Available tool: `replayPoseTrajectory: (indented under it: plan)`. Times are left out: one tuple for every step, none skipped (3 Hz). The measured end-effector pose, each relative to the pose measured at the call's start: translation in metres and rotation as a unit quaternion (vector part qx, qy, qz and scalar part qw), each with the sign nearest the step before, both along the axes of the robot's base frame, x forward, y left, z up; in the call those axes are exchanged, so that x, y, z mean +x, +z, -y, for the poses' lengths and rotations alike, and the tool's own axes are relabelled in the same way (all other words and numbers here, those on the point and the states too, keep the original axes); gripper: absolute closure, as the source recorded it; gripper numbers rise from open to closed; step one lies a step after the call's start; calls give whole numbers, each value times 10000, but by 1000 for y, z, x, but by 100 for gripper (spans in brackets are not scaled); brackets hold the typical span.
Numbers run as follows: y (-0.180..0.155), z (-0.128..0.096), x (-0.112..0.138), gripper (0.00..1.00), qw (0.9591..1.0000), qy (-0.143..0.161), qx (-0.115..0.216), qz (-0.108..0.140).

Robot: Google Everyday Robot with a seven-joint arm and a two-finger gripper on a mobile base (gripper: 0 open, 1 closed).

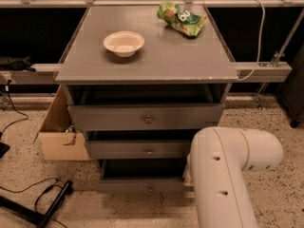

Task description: Open bottom drawer

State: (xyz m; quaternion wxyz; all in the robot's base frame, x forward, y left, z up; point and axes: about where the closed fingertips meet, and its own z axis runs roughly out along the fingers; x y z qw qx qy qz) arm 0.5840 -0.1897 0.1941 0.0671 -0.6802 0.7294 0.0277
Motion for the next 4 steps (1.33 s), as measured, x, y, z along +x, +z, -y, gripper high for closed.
replayPoseTrajectory:
  plan:
    - [5,-3,-10,100,9998,-45,127,-122]
    - [4,5,-34,100,9988,-19,176,-454]
    - [4,5,-33,76,9988,-19,177,-453]
    - [4,5,-33,53,9988,-19,177,-453]
